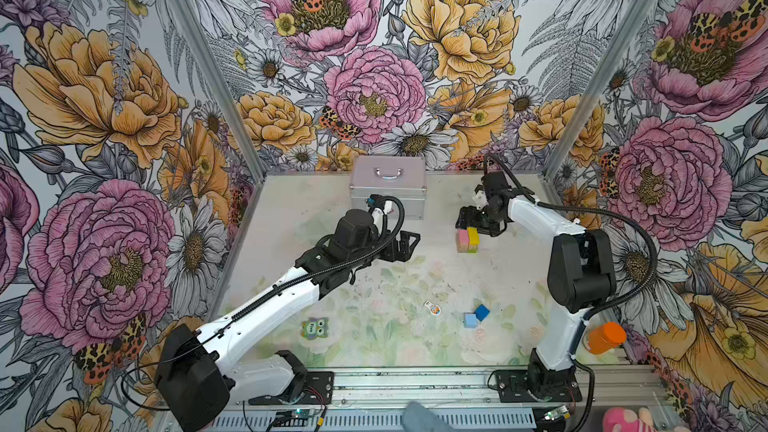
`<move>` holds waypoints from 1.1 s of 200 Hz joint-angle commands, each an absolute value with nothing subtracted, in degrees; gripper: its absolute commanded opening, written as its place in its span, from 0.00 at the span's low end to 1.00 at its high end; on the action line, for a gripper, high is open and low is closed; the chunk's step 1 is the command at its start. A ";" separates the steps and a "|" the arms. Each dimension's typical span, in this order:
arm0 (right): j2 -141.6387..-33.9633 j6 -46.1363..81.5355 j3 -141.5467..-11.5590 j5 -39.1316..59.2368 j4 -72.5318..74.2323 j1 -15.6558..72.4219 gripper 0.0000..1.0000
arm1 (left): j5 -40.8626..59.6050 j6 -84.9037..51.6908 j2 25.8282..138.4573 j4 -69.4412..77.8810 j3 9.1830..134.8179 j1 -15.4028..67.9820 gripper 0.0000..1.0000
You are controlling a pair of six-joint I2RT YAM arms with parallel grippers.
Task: Build the wood block tower
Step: 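Open the right gripper to release the standing yellow block, then move the right gripper over the blue cubes while the left arm shifts nearer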
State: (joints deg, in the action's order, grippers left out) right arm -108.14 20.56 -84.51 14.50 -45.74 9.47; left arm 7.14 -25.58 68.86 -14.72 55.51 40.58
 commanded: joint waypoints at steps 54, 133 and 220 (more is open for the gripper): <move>-94.86 21.62 -80.10 10.24 -48.87 10.27 0.82 | 4.37 -27.58 62.37 -14.05 52.10 42.43 0.99; -80.11 25.18 -67.45 4.94 -52.72 14.06 0.78 | -9.91 -32.81 52.11 -16.97 44.59 56.51 0.99; -65.88 33.00 -50.48 -3.11 -52.26 27.02 0.71 | -38.99 -45.90 53.55 -19.01 38.93 86.23 0.99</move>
State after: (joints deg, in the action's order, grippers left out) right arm -70.06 29.43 -53.45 0.95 -52.69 24.53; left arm -27.64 -40.99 50.81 -17.93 38.87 81.23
